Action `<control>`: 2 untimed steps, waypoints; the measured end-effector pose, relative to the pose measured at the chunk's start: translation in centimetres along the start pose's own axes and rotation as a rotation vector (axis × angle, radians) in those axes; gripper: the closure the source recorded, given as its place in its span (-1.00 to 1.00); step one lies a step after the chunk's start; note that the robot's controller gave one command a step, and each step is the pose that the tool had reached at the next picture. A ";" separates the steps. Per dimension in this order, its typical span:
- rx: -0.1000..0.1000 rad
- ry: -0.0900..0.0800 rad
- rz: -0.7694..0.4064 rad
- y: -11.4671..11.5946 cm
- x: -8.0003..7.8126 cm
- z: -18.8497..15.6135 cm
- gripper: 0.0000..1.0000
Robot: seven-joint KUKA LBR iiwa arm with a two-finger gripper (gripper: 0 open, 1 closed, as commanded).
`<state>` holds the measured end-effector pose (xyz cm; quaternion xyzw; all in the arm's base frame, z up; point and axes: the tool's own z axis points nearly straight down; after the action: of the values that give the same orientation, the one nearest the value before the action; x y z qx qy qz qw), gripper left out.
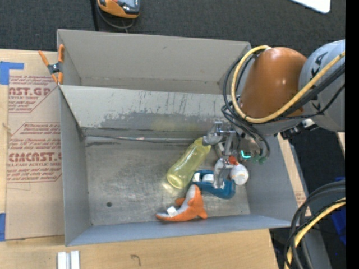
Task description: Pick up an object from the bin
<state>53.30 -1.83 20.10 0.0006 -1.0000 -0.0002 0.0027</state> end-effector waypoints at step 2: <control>0.001 -0.009 -0.101 1.6 2.5 6.4 -1.00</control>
Offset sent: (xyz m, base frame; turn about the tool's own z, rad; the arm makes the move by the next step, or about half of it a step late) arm -0.0521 0.0322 -0.1310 -0.2031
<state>50.81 -0.26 13.74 0.0512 -0.9987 0.0001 -0.0020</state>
